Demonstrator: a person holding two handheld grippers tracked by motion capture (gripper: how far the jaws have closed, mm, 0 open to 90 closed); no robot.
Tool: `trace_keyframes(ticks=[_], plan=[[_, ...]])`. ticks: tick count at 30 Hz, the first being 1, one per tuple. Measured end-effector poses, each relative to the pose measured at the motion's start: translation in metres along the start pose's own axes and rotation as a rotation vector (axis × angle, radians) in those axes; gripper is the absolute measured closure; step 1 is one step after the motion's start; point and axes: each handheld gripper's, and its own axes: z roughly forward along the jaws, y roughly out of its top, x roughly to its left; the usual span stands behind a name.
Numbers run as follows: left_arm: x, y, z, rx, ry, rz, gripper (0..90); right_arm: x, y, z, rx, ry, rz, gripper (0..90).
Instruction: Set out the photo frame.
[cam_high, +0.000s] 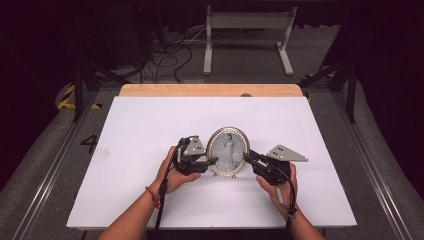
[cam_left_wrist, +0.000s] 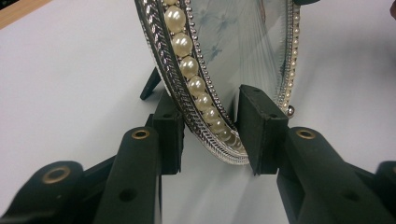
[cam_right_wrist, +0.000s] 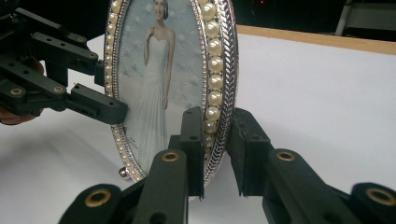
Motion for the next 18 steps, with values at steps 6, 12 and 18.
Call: trace_keyframes(ticks=[6, 12, 18], plan=[[-0.0010, -0.0010, -0.0008, 0.000, 0.005, -0.006, 63.2, 0.0006, 0.0036, 0.0024, 0.022, -0.004, -0.029, 74.9], [-0.0018, -0.0048, -0.0012, -0.010, 0.012, -0.027, 63.3, 0.0023, 0.0036, 0.0027, 0.021, -0.003, -0.040, 74.9], [-0.0022, -0.0059, -0.0012, -0.017, 0.014, -0.026, 63.2, 0.0038, 0.0048, 0.0030, 0.033, -0.006, -0.048, 74.4]])
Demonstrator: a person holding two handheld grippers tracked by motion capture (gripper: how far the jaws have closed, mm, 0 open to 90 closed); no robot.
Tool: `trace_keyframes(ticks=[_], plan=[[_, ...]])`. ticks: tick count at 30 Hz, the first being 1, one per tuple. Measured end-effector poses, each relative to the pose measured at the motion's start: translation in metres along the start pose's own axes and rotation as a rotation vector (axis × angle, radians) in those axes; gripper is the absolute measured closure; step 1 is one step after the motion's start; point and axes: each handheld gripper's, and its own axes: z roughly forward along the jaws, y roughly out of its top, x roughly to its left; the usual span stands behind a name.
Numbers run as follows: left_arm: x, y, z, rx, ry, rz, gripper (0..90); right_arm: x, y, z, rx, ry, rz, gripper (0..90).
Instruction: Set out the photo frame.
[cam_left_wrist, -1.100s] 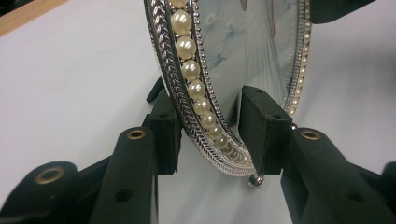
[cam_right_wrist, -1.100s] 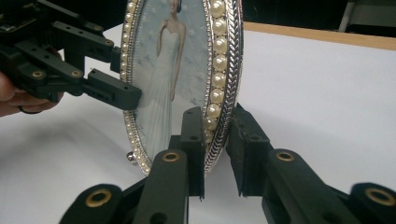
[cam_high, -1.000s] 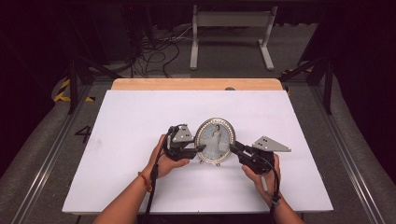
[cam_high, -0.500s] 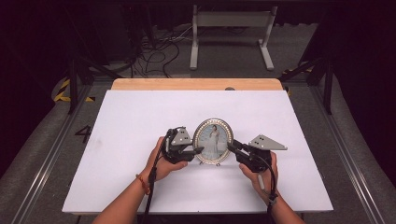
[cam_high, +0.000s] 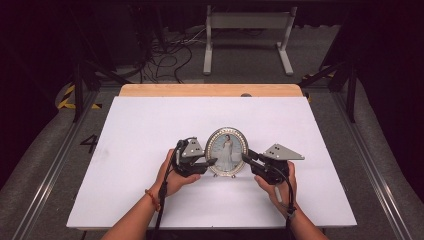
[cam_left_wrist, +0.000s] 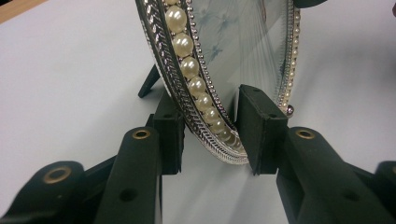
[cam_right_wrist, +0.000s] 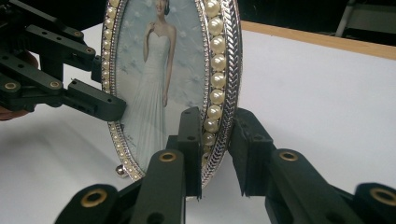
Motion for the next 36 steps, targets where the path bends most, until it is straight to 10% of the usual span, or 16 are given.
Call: trace_keyframes(ticks=[36], plan=[[-0.013, -0.002, -0.032, -0.001, 0.095, 0.107, 43.6, -0.001, -0.005, -0.021, 0.049, 0.009, -0.139, 64.2]])
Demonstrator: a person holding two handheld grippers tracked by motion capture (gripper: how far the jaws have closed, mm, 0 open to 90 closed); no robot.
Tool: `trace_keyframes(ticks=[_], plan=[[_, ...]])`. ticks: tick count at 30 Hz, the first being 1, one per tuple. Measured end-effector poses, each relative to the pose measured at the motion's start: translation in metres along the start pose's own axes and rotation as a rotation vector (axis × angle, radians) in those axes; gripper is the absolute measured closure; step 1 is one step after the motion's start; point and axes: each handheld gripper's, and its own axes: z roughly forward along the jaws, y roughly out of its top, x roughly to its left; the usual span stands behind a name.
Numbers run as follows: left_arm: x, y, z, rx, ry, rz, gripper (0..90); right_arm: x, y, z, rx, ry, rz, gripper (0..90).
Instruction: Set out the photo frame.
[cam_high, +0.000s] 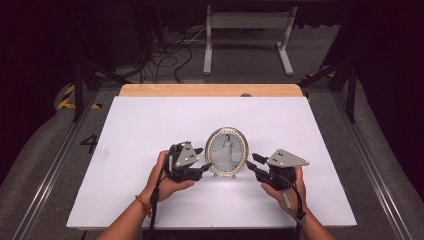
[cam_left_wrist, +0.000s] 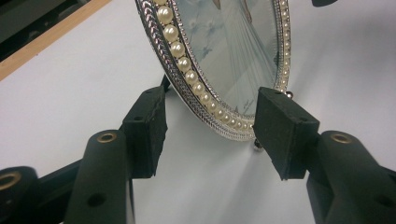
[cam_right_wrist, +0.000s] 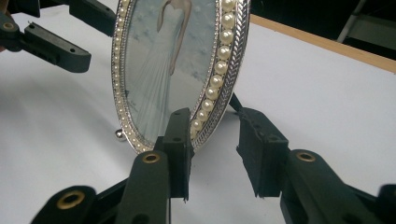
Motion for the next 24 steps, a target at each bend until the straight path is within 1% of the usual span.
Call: trace_keyframes(ticks=[2, 4, 5, 6, 10, 11, 13, 15, 17, 19, 22, 24], plan=[[-0.001, -0.001, -0.003, 0.006, 0.007, 0.006, 41.0, 0.000, -0.001, -0.003, 0.007, -0.010, -0.017, 63.1], [-0.001, -0.003, -0.007, 0.014, 0.019, 0.015, 37.8, -0.001, -0.002, -0.006, 0.015, -0.008, -0.028, 62.5], [0.000, -0.004, -0.008, 0.016, 0.012, 0.009, 36.1, -0.001, -0.002, -0.007, 0.025, -0.008, -0.033, 62.0], [0.000, -0.005, -0.010, 0.017, 0.005, 0.005, 34.2, -0.001, -0.003, -0.008, 0.035, -0.007, -0.040, 59.9], [0.002, -0.010, -0.016, 0.029, 0.022, 0.000, 26.6, -0.001, -0.006, -0.011, 0.058, -0.023, -0.060, 51.9], [0.003, -0.013, -0.019, 0.029, 0.025, -0.006, 25.0, -0.003, -0.009, -0.013, 0.061, -0.024, -0.056, 49.3], [0.004, -0.015, -0.021, 0.035, 0.029, -0.004, 23.5, -0.004, -0.010, -0.013, 0.063, -0.024, -0.053, 48.1], [0.004, -0.019, -0.024, 0.041, 0.034, -0.008, 22.5, -0.006, -0.013, -0.015, 0.071, -0.035, -0.049, 44.5], [0.005, -0.023, -0.027, 0.049, 0.048, -0.003, 19.1, -0.010, -0.016, -0.017, 0.075, -0.038, -0.043, 41.2], [0.005, -0.027, -0.030, 0.055, 0.063, 0.001, 18.4, -0.013, -0.018, -0.019, 0.084, -0.062, -0.045, 36.9], [0.006, -0.035, -0.034, 0.056, 0.063, -0.013, 17.6, -0.019, -0.019, -0.025, 0.071, -0.078, -0.027, 33.6], [0.007, -0.039, -0.036, 0.058, 0.055, -0.012, 16.9, -0.024, -0.021, -0.029, 0.071, -0.096, -0.030, 31.0]])
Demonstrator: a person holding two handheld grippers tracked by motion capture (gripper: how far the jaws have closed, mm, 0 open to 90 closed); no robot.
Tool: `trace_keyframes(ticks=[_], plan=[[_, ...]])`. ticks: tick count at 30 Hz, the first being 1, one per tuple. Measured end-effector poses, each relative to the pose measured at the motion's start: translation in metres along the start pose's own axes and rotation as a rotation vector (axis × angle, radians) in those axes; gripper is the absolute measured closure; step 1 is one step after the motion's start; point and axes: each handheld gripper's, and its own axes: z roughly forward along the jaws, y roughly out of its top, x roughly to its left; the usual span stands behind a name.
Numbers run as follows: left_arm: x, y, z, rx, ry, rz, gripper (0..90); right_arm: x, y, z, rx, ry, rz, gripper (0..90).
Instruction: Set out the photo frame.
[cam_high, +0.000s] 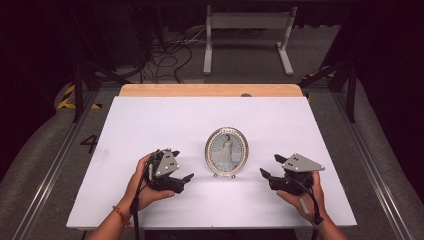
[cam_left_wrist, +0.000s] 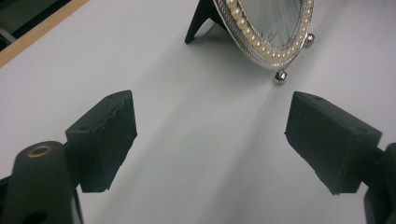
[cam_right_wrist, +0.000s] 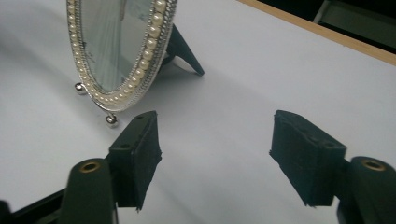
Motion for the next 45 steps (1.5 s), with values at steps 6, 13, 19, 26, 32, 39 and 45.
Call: trace_keyframes(ticks=[6, 13, 19, 26, 32, 39, 45], plan=[[0.003, -0.011, -0.009, 0.004, 0.009, -0.008, 16.2, -0.009, -0.009, -0.007, 0.022, -0.041, -0.018, 24.1], [0.008, -0.025, -0.017, 0.028, 0.043, 0.001, 15.8, -0.014, -0.018, -0.017, 0.021, -0.043, -0.035, 20.9], [0.016, -0.045, -0.028, 0.031, 0.056, -0.043, 15.2, -0.020, -0.025, -0.028, 0.005, -0.049, -0.019, 18.3], [0.022, -0.060, -0.047, -0.009, 0.077, -0.081, 14.9, -0.022, -0.033, -0.033, 0.007, -0.056, -0.008, 18.2], [0.027, -0.076, -0.060, -0.027, 0.094, -0.133, 14.6, -0.024, -0.041, -0.039, -0.001, -0.057, 0.000, 18.4], [0.032, -0.093, -0.078, -0.085, 0.110, -0.215, 14.3, -0.026, -0.053, -0.047, -0.025, -0.081, 0.029, 18.2], [0.031, -0.103, -0.085, -0.115, 0.129, -0.252, 12.4, -0.029, -0.060, -0.051, -0.028, -0.100, 0.040, 18.2]])
